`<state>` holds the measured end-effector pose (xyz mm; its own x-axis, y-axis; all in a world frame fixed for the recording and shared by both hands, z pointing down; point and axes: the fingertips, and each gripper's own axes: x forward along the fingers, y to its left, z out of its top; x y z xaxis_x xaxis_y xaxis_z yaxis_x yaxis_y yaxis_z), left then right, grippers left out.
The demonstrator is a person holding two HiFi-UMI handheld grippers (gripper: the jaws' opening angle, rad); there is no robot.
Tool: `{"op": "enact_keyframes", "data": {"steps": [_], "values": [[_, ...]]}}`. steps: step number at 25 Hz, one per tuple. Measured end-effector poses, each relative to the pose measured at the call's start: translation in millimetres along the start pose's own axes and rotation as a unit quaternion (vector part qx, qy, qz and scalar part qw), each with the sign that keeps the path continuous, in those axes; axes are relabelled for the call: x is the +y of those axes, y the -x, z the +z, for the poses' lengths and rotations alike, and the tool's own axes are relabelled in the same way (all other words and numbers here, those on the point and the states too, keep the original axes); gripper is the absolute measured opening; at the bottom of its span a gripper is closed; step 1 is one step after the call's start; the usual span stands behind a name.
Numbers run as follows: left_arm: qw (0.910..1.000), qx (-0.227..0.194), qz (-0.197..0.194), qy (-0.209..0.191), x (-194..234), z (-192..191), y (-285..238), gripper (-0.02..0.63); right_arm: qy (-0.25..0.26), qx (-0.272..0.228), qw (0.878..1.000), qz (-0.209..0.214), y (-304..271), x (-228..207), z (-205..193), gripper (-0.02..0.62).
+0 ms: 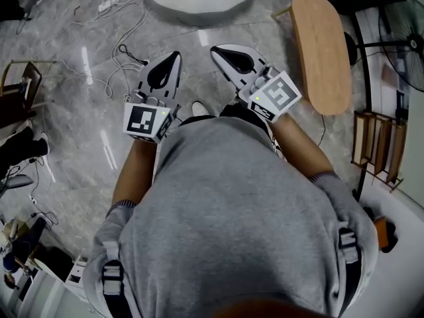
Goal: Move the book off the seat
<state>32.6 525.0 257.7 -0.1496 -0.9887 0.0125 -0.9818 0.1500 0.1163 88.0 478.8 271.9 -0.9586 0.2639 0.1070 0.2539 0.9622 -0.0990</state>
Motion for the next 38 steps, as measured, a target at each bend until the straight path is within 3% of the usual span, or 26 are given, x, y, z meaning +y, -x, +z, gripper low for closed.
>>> {"op": "enact_keyframes", "data": {"steps": [13, 15, 20, 23, 26, 33, 38], "values": [[0.9997, 0.013, 0.017, 0.01, 17, -13, 11, 0.017, -0.008, 0.015, 1.0, 0.003, -12, 8, -8, 0.008], [0.9996, 0.019, 0.02, 0.01, 20, -16, 12, 0.029, -0.01, 0.021, 1.0, 0.004, -16, 7, -11, 0.062], [0.9993, 0.026, 0.018, 0.018, 25, -20, 13, 0.226, -0.013, 0.027, 1.0, -0.002, -21, 5, -13, 0.197], [0.999, 0.028, 0.028, 0.021, 33, -22, 15, 0.291, -0.024, 0.031, 0.999, -0.005, -27, 3, -18, 0.272], [0.9986, 0.031, 0.038, 0.02, 40, -24, 19, 0.301, -0.033, 0.04, 0.999, -0.006, -32, 1, -24, 0.302], [0.9935, 0.067, 0.061, 0.069, 60, -50, 21, 0.299, -0.049, 0.08, 0.996, -0.007, -48, 0, -41, 0.302], [0.9896, 0.09, 0.079, 0.079, 72, -66, 19, 0.299, -0.062, 0.106, 0.992, -0.018, -54, -11, -53, 0.302]]}}
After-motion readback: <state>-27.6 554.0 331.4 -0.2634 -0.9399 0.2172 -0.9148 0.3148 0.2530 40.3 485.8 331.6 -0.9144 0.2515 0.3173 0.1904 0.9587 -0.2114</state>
